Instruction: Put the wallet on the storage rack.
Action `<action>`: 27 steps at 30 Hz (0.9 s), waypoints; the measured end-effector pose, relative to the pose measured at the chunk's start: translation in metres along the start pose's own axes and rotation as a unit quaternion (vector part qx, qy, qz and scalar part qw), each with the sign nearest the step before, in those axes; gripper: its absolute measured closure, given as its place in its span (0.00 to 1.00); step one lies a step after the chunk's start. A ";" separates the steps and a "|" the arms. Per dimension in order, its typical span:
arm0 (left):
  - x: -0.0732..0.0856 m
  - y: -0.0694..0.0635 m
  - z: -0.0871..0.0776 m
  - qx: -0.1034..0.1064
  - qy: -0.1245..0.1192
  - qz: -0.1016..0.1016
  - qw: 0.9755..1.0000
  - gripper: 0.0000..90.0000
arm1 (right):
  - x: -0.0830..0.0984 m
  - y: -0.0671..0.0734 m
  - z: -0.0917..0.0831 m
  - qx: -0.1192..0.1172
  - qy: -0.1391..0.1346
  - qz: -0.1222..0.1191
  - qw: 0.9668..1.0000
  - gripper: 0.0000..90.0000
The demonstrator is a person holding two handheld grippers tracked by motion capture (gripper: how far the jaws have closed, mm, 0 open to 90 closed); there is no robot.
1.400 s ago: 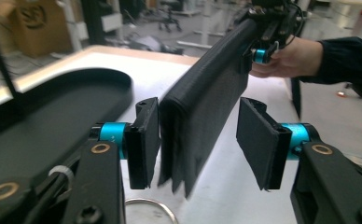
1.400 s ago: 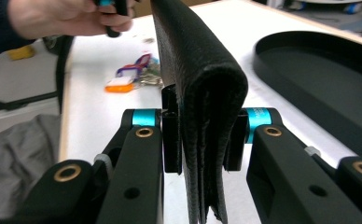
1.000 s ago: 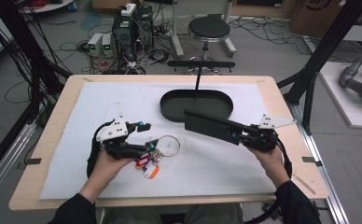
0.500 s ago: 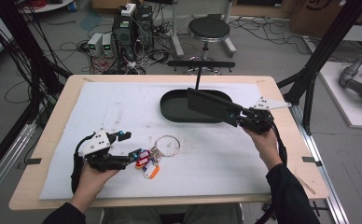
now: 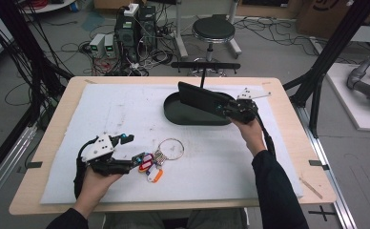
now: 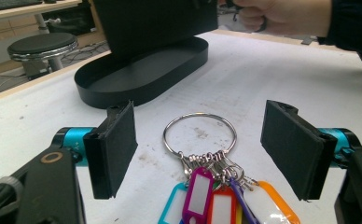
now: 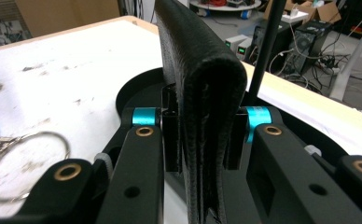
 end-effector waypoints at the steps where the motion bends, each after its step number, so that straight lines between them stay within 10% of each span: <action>1: 0.000 0.000 0.000 0.001 0.001 0.003 1.000 0.30 | 0.000 0.000 0.000 0.000 0.000 0.000 1.000 0.84; 27: 0.003 -0.005 -0.005 0.004 -0.008 0.012 1.000 0.29 | 0.018 -0.030 0.051 0.009 0.046 0.021 0.999 0.80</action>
Point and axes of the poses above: each handheld gripper's, and its own axes: z roughly forward along the jaws, x roughly out of its underside, y roughly to its left, the point moved 2 cm from there along z, roughly forward along the jaws, and after that the axes turned 13 degrees about y, right-handed, at the moved point
